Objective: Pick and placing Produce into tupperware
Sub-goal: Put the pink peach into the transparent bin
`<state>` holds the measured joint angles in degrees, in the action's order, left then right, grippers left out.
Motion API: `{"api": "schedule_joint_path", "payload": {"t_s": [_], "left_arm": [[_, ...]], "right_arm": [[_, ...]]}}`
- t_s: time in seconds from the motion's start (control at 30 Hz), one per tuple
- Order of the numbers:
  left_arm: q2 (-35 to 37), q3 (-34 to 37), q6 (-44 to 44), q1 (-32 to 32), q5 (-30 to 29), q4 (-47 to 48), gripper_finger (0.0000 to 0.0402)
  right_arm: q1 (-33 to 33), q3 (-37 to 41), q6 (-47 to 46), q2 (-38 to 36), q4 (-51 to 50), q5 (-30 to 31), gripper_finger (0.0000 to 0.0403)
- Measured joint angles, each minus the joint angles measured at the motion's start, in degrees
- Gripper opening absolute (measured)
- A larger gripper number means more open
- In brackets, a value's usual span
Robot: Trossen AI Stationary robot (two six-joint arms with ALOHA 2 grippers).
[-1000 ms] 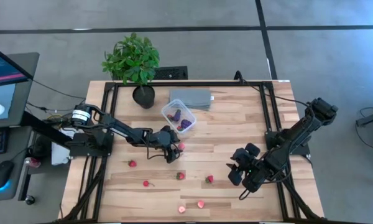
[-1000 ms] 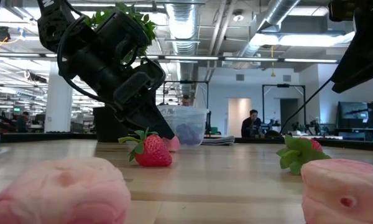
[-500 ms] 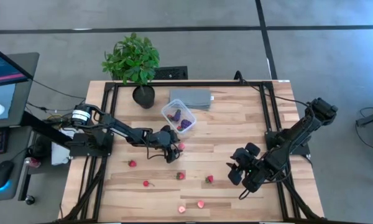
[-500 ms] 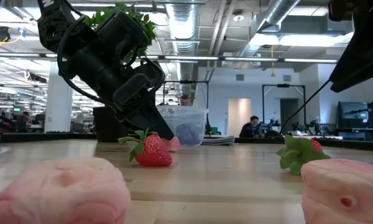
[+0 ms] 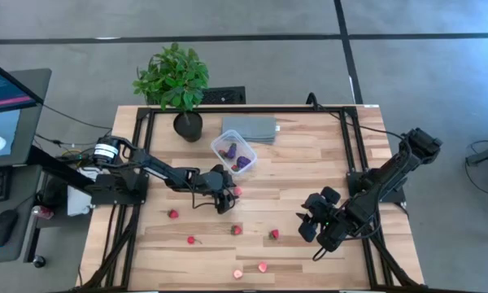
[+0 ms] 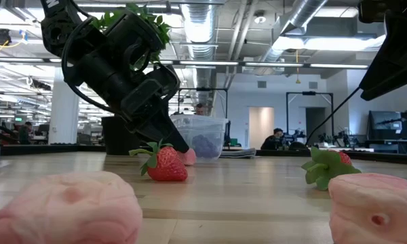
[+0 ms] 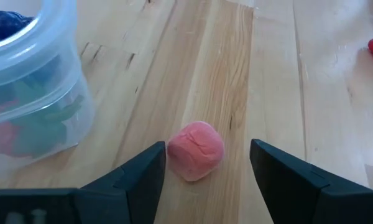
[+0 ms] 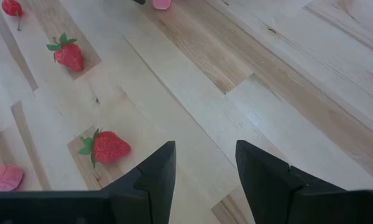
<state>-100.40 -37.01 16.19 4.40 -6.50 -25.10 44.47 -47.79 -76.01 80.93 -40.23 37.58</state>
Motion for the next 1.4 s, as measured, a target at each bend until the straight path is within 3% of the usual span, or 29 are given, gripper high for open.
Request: {"api": "schedule_joint_path", "payload": {"t_s": [0.6, 0.9, 1.4], "left_arm": [[-0.1, 0.0, 0.9, 0.0, -0.7, 0.4, 0.0227], [-6.4, -4.9, 2.0, 0.2, 1.1, -0.4, 0.0227], [-6.2, -5.0, 0.4, -0.2, 2.6, 1.9, 0.0227]], "right_arm": [[0.0, 0.0, 0.0, 0.0, 0.1, 0.0, 0.0188], [0.0, 0.0, -0.5, 0.0, 0.5, -0.3, 0.0187], [0.8, 0.0, -0.5, 0.0, 0.3, -1.0, 0.0184]]}}
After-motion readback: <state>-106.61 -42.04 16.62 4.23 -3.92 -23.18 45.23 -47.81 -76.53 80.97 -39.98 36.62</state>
